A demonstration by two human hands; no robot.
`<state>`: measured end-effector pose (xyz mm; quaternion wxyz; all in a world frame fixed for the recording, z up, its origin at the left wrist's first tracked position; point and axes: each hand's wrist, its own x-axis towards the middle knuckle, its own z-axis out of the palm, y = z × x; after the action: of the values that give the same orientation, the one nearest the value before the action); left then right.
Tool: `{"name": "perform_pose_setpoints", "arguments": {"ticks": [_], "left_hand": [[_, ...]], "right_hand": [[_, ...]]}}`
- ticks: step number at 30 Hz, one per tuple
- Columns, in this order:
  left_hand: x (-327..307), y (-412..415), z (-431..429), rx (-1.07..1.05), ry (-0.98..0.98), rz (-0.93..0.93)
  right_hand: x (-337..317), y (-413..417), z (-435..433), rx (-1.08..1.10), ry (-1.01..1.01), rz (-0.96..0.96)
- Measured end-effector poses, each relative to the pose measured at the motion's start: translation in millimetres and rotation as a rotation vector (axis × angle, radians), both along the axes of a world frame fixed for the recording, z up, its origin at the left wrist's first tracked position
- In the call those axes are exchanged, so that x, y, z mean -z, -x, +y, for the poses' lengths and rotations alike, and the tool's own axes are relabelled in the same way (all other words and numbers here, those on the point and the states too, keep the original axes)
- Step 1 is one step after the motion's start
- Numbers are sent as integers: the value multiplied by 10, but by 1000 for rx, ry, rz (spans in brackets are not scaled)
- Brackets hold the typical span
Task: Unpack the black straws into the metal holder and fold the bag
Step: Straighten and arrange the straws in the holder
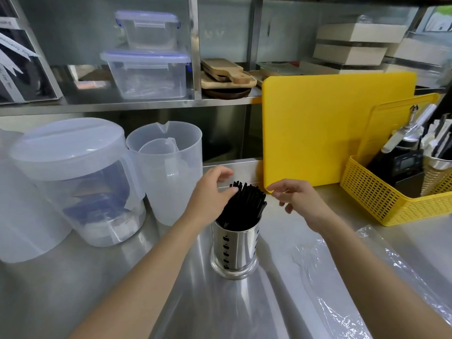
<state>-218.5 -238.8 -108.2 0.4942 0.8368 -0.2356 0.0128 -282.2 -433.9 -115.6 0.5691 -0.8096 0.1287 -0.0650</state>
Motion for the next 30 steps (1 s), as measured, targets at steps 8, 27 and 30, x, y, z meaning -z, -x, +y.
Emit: {"name": "perform_pose_setpoints", "arguments": {"ticks": [8, 27, 30], "left_hand": [[14, -162, -213, 285, -192, 278], [110, -277, 56, 202, 205, 219], [99, -263, 66, 227, 208, 231]], "right_hand": [[38, -49, 128, -253, -100, 85], [178, -322, 259, -120, -372, -123], [194, -342, 258, -112, -367, -122]]}}
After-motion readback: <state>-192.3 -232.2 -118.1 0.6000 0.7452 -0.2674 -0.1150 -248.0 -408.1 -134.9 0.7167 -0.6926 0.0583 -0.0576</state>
